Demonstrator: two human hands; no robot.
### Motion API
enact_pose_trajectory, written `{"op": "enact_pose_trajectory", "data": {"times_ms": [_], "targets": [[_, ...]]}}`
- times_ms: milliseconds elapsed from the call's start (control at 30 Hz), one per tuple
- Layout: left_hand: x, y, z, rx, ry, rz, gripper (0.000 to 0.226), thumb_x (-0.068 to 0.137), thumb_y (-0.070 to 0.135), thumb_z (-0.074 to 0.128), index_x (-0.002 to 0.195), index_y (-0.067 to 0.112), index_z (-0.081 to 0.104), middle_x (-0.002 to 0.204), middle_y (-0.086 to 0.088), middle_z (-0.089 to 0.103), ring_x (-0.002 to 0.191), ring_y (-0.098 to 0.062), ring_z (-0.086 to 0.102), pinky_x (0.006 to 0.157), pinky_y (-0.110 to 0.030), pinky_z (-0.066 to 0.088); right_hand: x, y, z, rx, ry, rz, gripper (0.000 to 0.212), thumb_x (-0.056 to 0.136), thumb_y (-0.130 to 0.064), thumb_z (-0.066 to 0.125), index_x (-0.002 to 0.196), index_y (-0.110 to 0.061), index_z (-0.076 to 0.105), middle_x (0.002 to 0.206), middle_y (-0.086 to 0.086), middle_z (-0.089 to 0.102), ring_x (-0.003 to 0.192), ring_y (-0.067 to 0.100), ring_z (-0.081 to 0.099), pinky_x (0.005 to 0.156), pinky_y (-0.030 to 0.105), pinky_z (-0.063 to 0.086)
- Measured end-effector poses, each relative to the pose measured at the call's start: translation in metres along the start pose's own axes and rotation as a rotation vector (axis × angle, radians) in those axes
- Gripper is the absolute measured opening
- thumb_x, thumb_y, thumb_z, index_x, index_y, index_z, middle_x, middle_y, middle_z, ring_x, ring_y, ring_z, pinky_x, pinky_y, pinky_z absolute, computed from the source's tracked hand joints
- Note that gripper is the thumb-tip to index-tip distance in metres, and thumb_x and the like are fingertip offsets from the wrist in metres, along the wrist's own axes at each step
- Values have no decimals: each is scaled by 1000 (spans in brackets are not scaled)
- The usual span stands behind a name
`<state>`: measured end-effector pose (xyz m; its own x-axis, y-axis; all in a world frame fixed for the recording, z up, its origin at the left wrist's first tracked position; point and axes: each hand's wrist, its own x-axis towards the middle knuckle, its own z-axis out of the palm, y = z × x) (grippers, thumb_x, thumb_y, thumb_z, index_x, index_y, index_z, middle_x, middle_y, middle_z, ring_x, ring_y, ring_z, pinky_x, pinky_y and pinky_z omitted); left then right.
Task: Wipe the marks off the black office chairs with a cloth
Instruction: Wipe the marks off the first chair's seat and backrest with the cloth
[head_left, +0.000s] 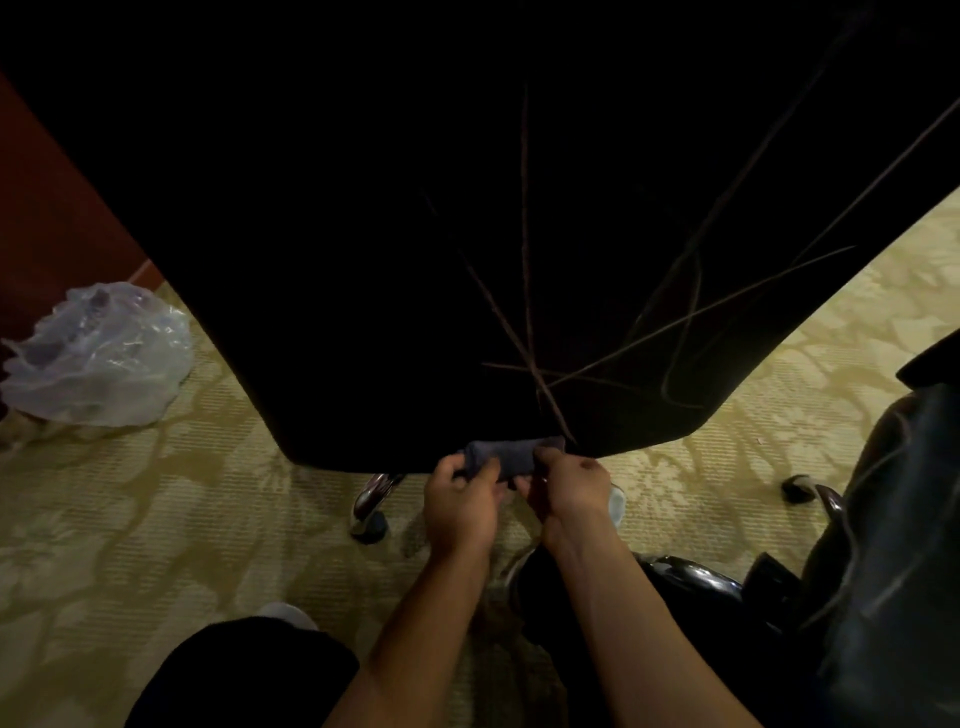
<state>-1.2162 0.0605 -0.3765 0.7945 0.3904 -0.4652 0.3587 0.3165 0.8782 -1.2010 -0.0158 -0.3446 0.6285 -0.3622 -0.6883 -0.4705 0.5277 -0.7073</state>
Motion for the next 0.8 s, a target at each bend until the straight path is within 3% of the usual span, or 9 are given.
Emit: {"op": "enact_pose_trajectory", "data": {"times_ms": [67,133,267,400,467,667,800], "targets": [[2,-6,5,-10,11,-17,10,94,0,62,102,3,57,105,-24,68,85,-25,67,68,-25,55,11,3,-2,-60,26,-37,15,92,-2,59,103,7,59,74,18,57,62,25,57,45,25,48],[-1,-1,11,-42,27,30,10,94,-1,61,98,7,56,103,-22,69,87,-26,68,64,-19,56,15,-1,0,-86,39,-104,8,89,-1,59,95,0,54,67,14,53,54,21,51,48,27,44],[-21,28,28,-98,-14,221,14,93,0,62,96,14,59,90,-3,71,76,-5,70,66,-17,56,-2,-27,-1,26,21,-265,13,89,0,58,83,-8,49,70,11,53,59,19,53,51,26,46],[-37,42,39,-85,-91,364,9,95,7,63,100,14,60,89,8,72,82,0,70,74,-19,57,-22,-52,-10,63,-30,-424,12,91,-2,59,84,-9,52,69,5,56,58,14,55,51,21,47],[-34,39,40,-70,-81,353,11,95,8,63,104,12,59,91,8,71,82,1,70,74,-19,57,-21,-53,-12,26,-41,-425,12,91,-3,59,86,-9,51,70,6,55,57,14,54,50,22,46],[-21,7,40,24,-3,227,23,93,8,66,89,28,56,86,9,69,81,-2,67,79,-26,55,9,-31,-14,-73,70,-321,18,89,-3,58,85,-10,42,66,5,49,54,15,48,47,25,42],[-11,-10,40,91,45,144,18,92,10,69,89,24,57,84,4,68,76,-4,64,76,-32,55,30,-20,-15,-103,89,-215,19,88,-3,60,85,-9,42,73,9,52,64,22,53,59,33,46]]}}
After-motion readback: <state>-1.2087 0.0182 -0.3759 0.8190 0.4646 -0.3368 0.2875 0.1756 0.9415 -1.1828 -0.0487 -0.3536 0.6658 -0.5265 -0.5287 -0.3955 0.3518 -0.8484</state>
